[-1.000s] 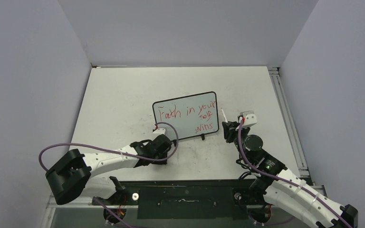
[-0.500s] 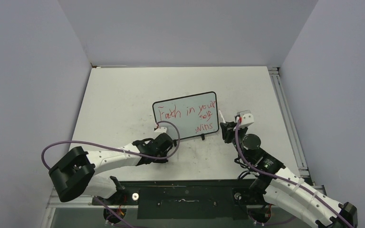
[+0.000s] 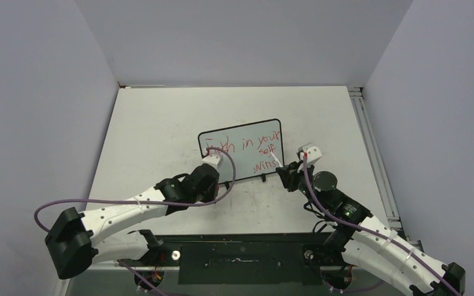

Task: Write a sentence on the whiteboard
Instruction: Close the whiteboard marker at the center of the board.

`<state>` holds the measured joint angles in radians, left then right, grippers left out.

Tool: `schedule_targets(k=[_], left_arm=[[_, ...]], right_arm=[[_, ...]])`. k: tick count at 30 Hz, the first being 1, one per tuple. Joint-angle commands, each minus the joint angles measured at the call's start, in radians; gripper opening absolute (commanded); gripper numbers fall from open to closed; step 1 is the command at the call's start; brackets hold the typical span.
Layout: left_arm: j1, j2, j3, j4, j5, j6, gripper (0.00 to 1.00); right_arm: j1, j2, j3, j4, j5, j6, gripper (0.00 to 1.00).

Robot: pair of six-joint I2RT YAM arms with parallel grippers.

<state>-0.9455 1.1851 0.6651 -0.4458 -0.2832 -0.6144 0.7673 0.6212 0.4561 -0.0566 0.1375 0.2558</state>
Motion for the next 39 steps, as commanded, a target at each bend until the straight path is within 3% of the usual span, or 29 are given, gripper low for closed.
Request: schedule_targets(k=[1,7,11,21,29,39], left_arm=[[0.034,-0.117,0.141,-0.024,0.026,0.248,0.0],[0.141,-0.186,0.176,0.007,0.262,0.58,0.0],[0.143,-0.245,0.143,0.036,0.417,0.72,0.0],[0.008,-0.386,0.052,0.086,0.504,0.779,0.0],[-0.073,-0.387,0.045,0.089,0.543,0.79,0.0],[-0.118,-0.406,0.03,0.092,0.538,0.814,0.0]], right_arm=[[0.006,0.04,0.111,-0.069,-0.167,0.06,0.05],[0.005,0.153,0.24,-0.189,-0.351,0.042,0.05],[0.003,0.219,0.335,-0.294,-0.524,0.025,0.05],[-0.028,0.302,0.447,-0.493,-0.874,0.033,0.05],[-0.027,0.343,0.495,-0.586,-0.979,0.025,0.05],[-0.028,0.362,0.522,-0.672,-0.984,-0.012,0.05]])
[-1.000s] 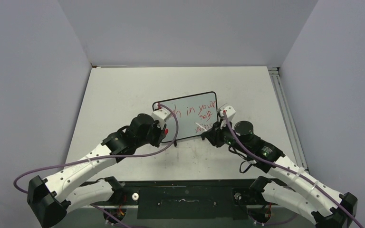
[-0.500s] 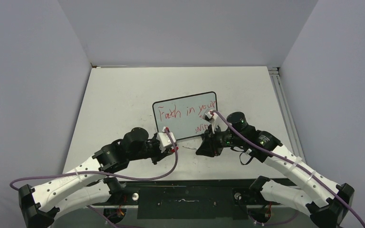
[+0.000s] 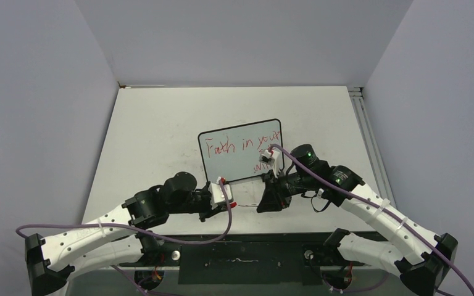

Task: Write a sentence on the whiteboard
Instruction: Close the whiteboard marker at the center of the board.

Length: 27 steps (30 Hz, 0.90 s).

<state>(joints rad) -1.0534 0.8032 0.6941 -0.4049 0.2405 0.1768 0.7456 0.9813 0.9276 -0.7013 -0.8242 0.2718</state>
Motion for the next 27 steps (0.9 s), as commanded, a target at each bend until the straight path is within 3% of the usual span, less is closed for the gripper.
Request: schedule_targets(k=[1,27], left_arm=[[-0.01,-0.026,0.0,0.052,0.016,0.023,0.0],[-0.042,-0.018,-0.001,0.061,0.05,0.02,0.0]], right_arm=[[-0.006,0.003,0.052,-0.034,-0.015,-0.033,0.05],[-0.003,0.028,0.057,-0.026,-0.023,-0.042,0.05]])
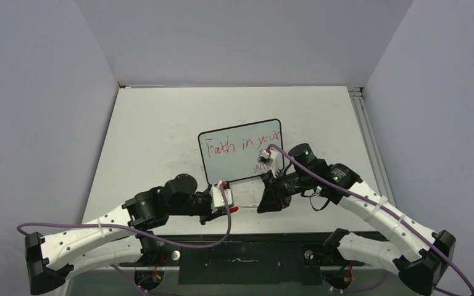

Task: Write a sentence on the whiteboard
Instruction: Close the whiteboard marker at the center of the board.

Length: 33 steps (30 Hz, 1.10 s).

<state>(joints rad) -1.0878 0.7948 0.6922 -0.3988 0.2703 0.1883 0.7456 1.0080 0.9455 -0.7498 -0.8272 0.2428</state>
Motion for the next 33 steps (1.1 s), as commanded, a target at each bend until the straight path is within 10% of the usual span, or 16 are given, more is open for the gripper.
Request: schedule_targets(k=[1,33], left_arm=[[-0.007,-0.01,0.001,0.054,0.021,0.008,0.0],[-0.014,-0.003,0.001,0.06,0.03,0.002,0.0]], right_arm=[[-0.004,0.002,0.039,0.023,-0.022,-0.013,0.05],[0.023,0.019,0.014,0.047,-0.059,-0.003,0.05]])
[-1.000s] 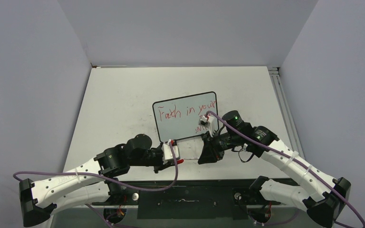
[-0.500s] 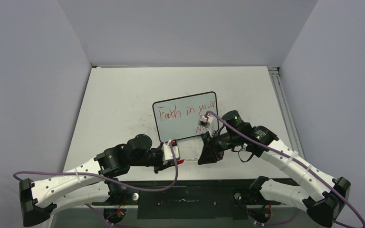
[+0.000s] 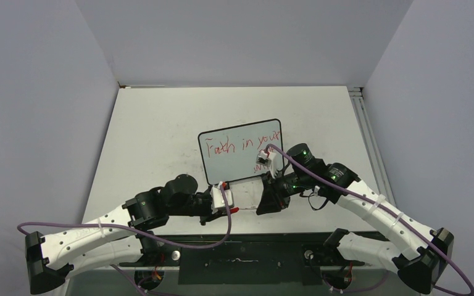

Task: Write a sentence on the whiteboard
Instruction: Close the whiteboard marker at the center of the board.

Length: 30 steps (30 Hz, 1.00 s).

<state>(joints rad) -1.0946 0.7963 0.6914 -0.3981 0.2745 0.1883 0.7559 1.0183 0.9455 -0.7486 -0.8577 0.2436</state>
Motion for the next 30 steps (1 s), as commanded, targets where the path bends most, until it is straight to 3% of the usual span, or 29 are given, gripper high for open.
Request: schedule_targets(k=[1,21,30], left_arm=[[-0.007,-0.005,0.002,0.059,0.027,0.002,0.0],[-0.069,-0.013,-0.001,0.07,0.008,0.012,0.0],[-0.073,-0.026,0.002,0.107,0.003,-0.008,0.0]], right_arm=[[0.013,0.011,0.013,0.045,-0.029,-0.004,0.05],[0.05,0.073,-0.01,0.068,-0.095,-0.014,0.05],[0.09,0.115,-0.03,0.178,-0.11,0.021,0.05]])
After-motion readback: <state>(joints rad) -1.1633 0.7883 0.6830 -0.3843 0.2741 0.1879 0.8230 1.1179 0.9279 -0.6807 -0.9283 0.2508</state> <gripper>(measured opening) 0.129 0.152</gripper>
